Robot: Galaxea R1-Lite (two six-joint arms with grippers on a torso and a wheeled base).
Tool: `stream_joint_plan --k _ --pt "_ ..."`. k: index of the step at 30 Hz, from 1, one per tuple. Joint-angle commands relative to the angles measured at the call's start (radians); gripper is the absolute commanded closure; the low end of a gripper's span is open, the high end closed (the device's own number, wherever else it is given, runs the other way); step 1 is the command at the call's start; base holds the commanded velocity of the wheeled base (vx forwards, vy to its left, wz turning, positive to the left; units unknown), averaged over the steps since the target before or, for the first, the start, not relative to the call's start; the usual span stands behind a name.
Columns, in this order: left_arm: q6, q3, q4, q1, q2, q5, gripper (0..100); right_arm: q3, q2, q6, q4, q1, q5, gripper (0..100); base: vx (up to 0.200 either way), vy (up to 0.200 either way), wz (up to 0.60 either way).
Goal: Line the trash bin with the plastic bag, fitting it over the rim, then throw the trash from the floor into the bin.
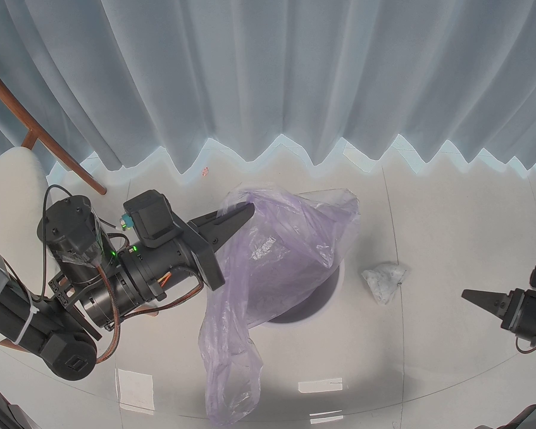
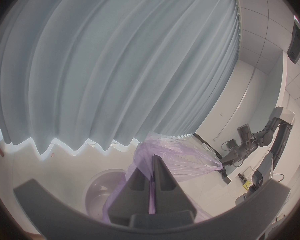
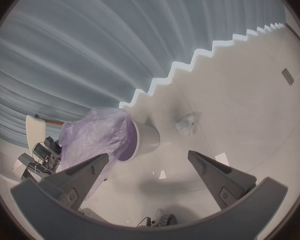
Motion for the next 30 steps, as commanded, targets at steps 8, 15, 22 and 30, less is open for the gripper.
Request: stream_joint_plan --k 8,15,22,30 --pt "0.001 -0.008 -0.002 0.045 0.010 -0.012 100 0.065 0.552 -0.004 -0.450 0.121 -0.049 0 0.000 0.000 0.00" --pt "0.000 -0.008 -0.001 0.045 0.012 -0.012 100 0.055 0.829 -0.004 -0.947 0.120 -0.144 0 0.000 0.000 0.00" --pt "0.000 -0.008 -0.001 0.046 0.012 -0.012 100 -0.033 1.036 -0.088 -1.204 0.120 -0.287 0 0.000 0.000 0.00" --pt "0.000 -0.008 -0.002 0.046 0.010 -0.012 100 -0.196 1.036 -0.102 -1.204 0.141 -0.293 0 0.000 0.000 0.00"
